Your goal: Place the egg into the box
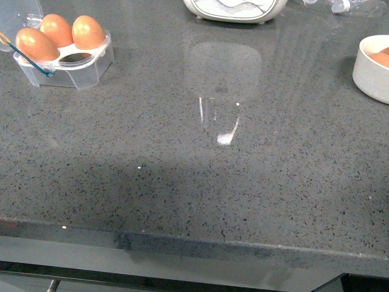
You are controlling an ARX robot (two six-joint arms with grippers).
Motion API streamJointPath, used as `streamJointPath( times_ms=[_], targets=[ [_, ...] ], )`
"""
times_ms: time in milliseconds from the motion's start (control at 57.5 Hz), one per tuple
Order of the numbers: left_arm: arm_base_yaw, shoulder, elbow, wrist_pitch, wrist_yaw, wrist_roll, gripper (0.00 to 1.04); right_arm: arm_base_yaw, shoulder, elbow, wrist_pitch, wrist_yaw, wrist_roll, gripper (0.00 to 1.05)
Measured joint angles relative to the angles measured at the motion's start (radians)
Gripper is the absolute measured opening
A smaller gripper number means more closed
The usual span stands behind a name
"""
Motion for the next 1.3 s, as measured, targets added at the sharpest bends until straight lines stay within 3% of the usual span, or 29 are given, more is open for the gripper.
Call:
streamJointPath(
  times_ms=[1304],
  targets=[
    [0.0, 0.0, 0.0, 0.0, 0.0, 0.0, 0.98, 0.0, 0.0, 0.0, 0.0, 0.0, 0.0, 0.97]
  ],
)
